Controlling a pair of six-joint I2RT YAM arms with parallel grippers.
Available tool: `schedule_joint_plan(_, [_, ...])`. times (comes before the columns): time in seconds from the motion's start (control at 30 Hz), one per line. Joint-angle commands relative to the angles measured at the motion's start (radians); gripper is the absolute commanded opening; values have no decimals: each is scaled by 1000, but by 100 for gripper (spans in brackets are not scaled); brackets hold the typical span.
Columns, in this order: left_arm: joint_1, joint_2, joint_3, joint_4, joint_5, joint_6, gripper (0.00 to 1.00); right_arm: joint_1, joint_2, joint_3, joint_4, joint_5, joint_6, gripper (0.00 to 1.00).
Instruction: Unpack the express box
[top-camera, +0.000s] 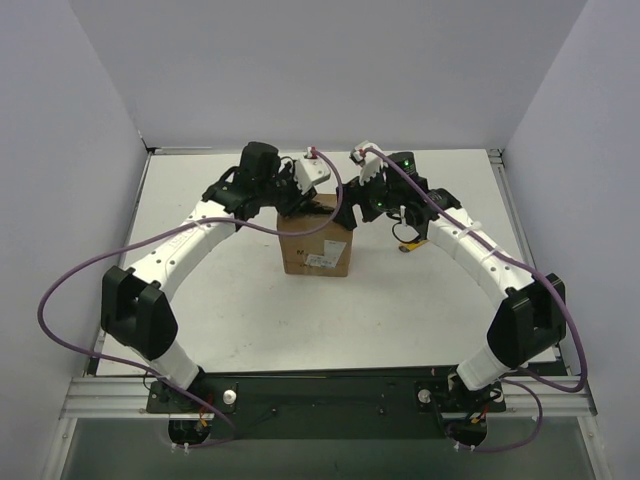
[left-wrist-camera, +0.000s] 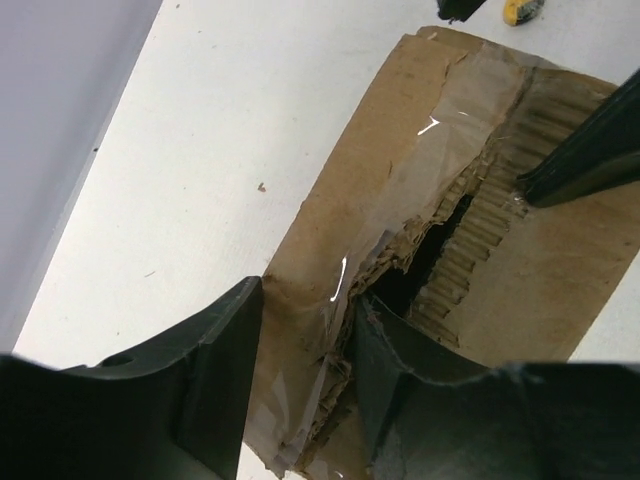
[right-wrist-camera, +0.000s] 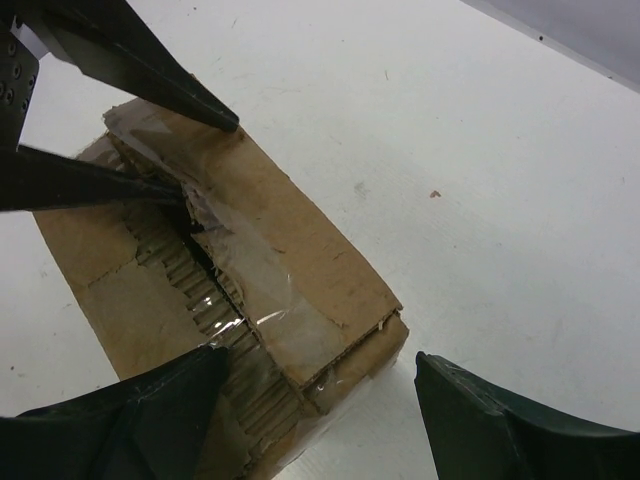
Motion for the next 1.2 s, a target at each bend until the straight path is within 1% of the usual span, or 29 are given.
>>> schedule_joint_plan(0.0, [2, 18, 16, -105, 88, 239, 52, -14, -13, -41, -170, -26, -42, 79])
schedule_joint_plan(0.07, [-19, -6, -46, -79, 50, 266, 54, -19, -13, -41, -170, -31, -39, 79])
schedule_joint_plan(0.13, [-45, -15, -67, -59, 25, 309, 54, -21, -10, -39, -170, -37, -39, 79])
schedule_joint_plan(0.17, [-59, -18, -96, -38, -55, 317, 54, -22, -8, -39, -170, -38, -39, 79])
schedule_joint_plan(0.2, [-80, -23, -110, 31, -94, 324, 54, -22, -7, -41, -170, -40, -39, 79])
schedule_joint_plan(0.27, [-93, -38, -160, 105, -157, 349, 54, -25, -5, -42, -170, -50, -38, 79])
schedule_joint_plan(0.3, [-104, -41, -182, 196, -218, 356, 54, -25, -3, -41, -171, -52, -36, 79])
schedule_joint_plan(0.33, [-108, -47, -200, 241, -252, 370, 54, -27, -2, -41, -171, -61, -36, 79])
schedule_joint_plan(0.37, [-113, -48, -226, 301, -275, 413, 53, -30, 0, -44, -173, -64, -35, 79])
schedule_joint_plan(0.4, [-116, -48, -229, 312, -295, 433, 44, -34, 0, -44, -173, -69, -35, 79])
schedule_joint_plan(0.47, [-118, -35, -214, 311, -301, 447, 32, -39, 1, -44, -176, -77, -38, 79])
schedule_joint_plan(0.5, [-116, -31, -188, 280, -300, 439, 23, -45, -3, -48, -177, -75, -44, 79])
schedule_joint_plan(0.57, [-111, -17, -148, 248, -285, 400, 1, -51, -8, -53, -180, -72, -49, 79])
schedule_joint_plan(0.6, [-105, -11, -95, 208, -277, 331, 0, -54, -17, -62, -183, -66, -58, 79])
schedule_joint_plan(0.63, [-87, 9, -64, 176, -237, 292, 0, -57, -22, -68, -185, -58, -62, 79])
schedule_joint_plan(0.67, [-79, 23, -30, 98, -217, 222, 0, -61, -26, -71, -187, -51, -68, 79])
schedule_joint_plan(0.7, [-70, 41, 10, 60, -200, 190, 0, -64, -39, -80, -194, -49, -76, 79])
schedule_joint_plan(0.73, [-59, 73, 78, 21, -152, 157, 0, -76, -45, -84, -197, -49, -76, 79])
schedule_joint_plan(0.77, [-36, 90, 123, -70, -113, 108, 0, -82, -57, -87, -199, -49, -76, 79])
schedule_joint_plan(0.8, [-26, 110, 161, -117, -73, 84, 0, -93, -65, -88, -202, -47, -78, 79])
schedule_joint_plan(0.83, [-15, 145, 244, -160, -47, 56, 0, -111, -69, -87, -203, -46, -79, 79])
schedule_joint_plan(0.87, [13, 161, 278, -235, 20, 7, 0, -125, -75, -82, -203, -47, -81, 79])
schedule_joint_plan(0.93, [39, 190, 335, -296, 102, -28, 0, -152, -86, -52, -202, -81, -73, 79])
schedule_joint_plan(0.97, [50, 196, 372, -350, 173, -48, 0, -186, -88, -38, -202, -95, -70, 79])
schedule_joint_plan(1.07, [73, 204, 406, -408, 243, -103, 0, -223, -77, 19, -200, -130, -61, 79])
schedule_joint_plan(1.1, [86, 203, 409, -418, 299, -117, 0, -226, -74, 27, -200, -138, -62, 79])
schedule_joint_plan(1.17, [96, 199, 421, -439, 346, -151, 0, -225, -66, 51, -202, -155, -73, 79])
